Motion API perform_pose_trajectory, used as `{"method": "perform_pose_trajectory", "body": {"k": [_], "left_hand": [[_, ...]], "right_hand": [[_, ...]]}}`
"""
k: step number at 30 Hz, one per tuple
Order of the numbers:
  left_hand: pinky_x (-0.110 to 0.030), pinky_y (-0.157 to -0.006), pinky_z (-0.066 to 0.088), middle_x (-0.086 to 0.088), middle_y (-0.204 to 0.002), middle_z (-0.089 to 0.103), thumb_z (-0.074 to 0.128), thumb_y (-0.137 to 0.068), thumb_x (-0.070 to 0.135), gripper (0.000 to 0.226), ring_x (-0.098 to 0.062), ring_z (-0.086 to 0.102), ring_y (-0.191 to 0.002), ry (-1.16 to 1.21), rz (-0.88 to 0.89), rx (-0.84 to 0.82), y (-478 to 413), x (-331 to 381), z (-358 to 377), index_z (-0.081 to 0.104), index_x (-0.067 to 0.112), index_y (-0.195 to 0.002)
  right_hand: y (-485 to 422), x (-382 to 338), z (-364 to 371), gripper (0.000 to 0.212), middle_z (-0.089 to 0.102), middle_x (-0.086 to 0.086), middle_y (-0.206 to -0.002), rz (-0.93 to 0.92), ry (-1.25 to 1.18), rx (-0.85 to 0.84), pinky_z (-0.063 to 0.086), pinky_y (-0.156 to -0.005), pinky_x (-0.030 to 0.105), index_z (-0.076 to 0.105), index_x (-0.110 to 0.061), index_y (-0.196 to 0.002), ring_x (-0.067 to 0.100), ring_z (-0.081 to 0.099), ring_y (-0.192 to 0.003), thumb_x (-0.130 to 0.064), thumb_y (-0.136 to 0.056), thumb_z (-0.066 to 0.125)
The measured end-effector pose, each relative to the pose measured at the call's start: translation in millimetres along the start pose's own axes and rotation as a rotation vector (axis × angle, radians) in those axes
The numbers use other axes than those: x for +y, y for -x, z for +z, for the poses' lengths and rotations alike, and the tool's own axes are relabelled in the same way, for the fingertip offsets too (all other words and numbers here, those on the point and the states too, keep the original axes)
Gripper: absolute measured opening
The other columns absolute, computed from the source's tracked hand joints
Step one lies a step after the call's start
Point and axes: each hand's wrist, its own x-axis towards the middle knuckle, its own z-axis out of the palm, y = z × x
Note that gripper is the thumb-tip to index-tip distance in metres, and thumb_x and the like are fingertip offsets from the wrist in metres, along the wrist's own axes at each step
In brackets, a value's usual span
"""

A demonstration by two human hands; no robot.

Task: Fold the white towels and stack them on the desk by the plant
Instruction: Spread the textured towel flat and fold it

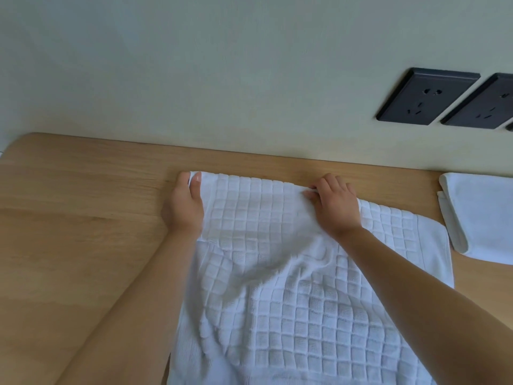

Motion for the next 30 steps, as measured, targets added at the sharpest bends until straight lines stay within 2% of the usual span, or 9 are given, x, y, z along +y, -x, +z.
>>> {"method": "perform_pose_trajectory", "body": {"k": [8, 13, 16, 19, 22, 25, 27, 28, 30], "left_hand": [[-0.035, -0.061, 0.034, -0.013, -0.073, 0.053, 0.030, -0.103, 0.041, 0.041, -0.033, 0.048, -0.069, -0.174, 0.011, -0.055, -4.8, 5.2, -2.3, 0.050, 0.006, -0.110], [-0.034, -0.060, 0.035, -0.008, -0.073, 0.056, 0.042, -0.099, 0.043, 0.039, -0.036, 0.055, -0.071, -0.039, 0.021, 0.028, -4.7, -2.7, 0.9, 0.055, 0.006, -0.103], [-0.035, -0.069, 0.041, -0.011, -0.094, 0.066, 0.047, -0.098, 0.040, 0.037, -0.035, 0.061, -0.087, 0.096, -0.056, 0.037, -3.3, -2.1, -3.1, 0.054, 0.007, -0.113], [-0.043, -0.091, 0.037, -0.014, -0.123, 0.056, 0.049, -0.097, 0.036, 0.041, -0.034, 0.050, -0.115, -0.055, -0.067, 0.052, 17.8, 11.0, -12.1, 0.049, 0.011, -0.130], [-0.050, -0.101, 0.029, -0.011, -0.133, 0.051, 0.049, -0.096, 0.026, 0.033, -0.033, 0.042, -0.127, -0.025, 0.166, 0.002, 73.0, 43.4, -11.6, 0.056, 0.016, -0.127], [-0.053, -0.110, 0.022, -0.009, -0.146, 0.044, 0.030, -0.094, 0.034, 0.046, -0.030, 0.032, -0.140, -0.050, 0.418, -0.276, 125.2, 65.9, 11.1, 0.059, 0.023, -0.127], [-0.048, -0.116, 0.005, -0.004, -0.157, 0.025, 0.010, -0.092, 0.045, 0.061, -0.023, 0.013, -0.147, -0.211, 0.456, -0.425, 143.3, 64.3, 26.1, 0.044, 0.031, -0.141], [-0.046, -0.117, 0.000, -0.004, -0.159, 0.020, 0.007, -0.093, 0.047, 0.062, -0.023, 0.009, -0.148, -0.285, 0.471, -0.434, 147.4, 59.3, 30.7, 0.039, 0.033, -0.144], [-0.048, -0.115, 0.003, -0.006, -0.157, 0.025, 0.015, -0.096, 0.047, 0.055, -0.025, 0.017, -0.146, -0.376, 0.514, -0.412, 149.8, 49.5, 33.0, 0.041, 0.032, -0.143]], "right_hand": [[-2.1, 6.1, -2.4, 0.046, 0.062, 0.009, -0.086, 0.059, -0.079, -0.097, 0.041, -0.072, 0.037, 0.062, -0.005, -0.088, 0.032, 0.057, -0.078, -0.044, -0.093, 0.039], [-3.7, 6.6, -2.0, 0.051, 0.059, 0.009, -0.091, 0.098, -0.074, -0.155, 0.035, -0.075, 0.036, 0.061, -0.006, -0.091, 0.030, 0.054, -0.085, -0.049, -0.094, 0.034], [-1.3, 4.4, -1.8, 0.053, 0.058, 0.010, -0.095, 0.130, -0.017, -0.127, 0.036, -0.077, 0.039, 0.062, -0.007, -0.096, 0.032, 0.053, -0.087, -0.051, -0.093, 0.031], [3.7, -4.7, -4.3, 0.051, 0.059, 0.014, -0.109, 0.201, -0.015, -0.108, 0.037, -0.085, 0.045, 0.063, -0.008, -0.108, 0.036, 0.052, -0.098, -0.044, -0.094, 0.029], [18.2, -24.1, -11.4, 0.044, 0.055, 0.013, -0.129, 0.221, -0.138, -0.038, 0.036, -0.097, 0.048, 0.059, -0.009, -0.121, 0.036, 0.046, -0.118, -0.027, -0.090, 0.033], [42.9, -50.9, -23.2, 0.044, 0.049, 0.010, -0.139, 0.238, -0.297, -0.024, 0.030, -0.106, 0.043, 0.055, -0.013, -0.129, 0.029, 0.039, -0.131, -0.024, -0.090, 0.036], [63.2, -63.5, -30.0, 0.051, 0.038, 0.007, -0.150, 0.280, -0.319, -0.132, 0.022, -0.114, 0.043, 0.048, -0.017, -0.138, 0.026, 0.027, -0.141, -0.034, -0.093, 0.030], [72.4, -66.0, -32.4, 0.056, 0.029, 0.005, -0.155, 0.292, -0.288, -0.216, 0.015, -0.118, 0.044, 0.042, -0.020, -0.143, 0.024, 0.017, -0.146, -0.040, -0.093, 0.024], [84.2, -61.8, -35.1, 0.061, 0.005, 0.000, -0.161, 0.272, -0.119, -0.370, -0.004, -0.120, 0.045, 0.024, -0.029, -0.151, 0.018, -0.007, -0.148, -0.049, -0.094, 0.011]]}}
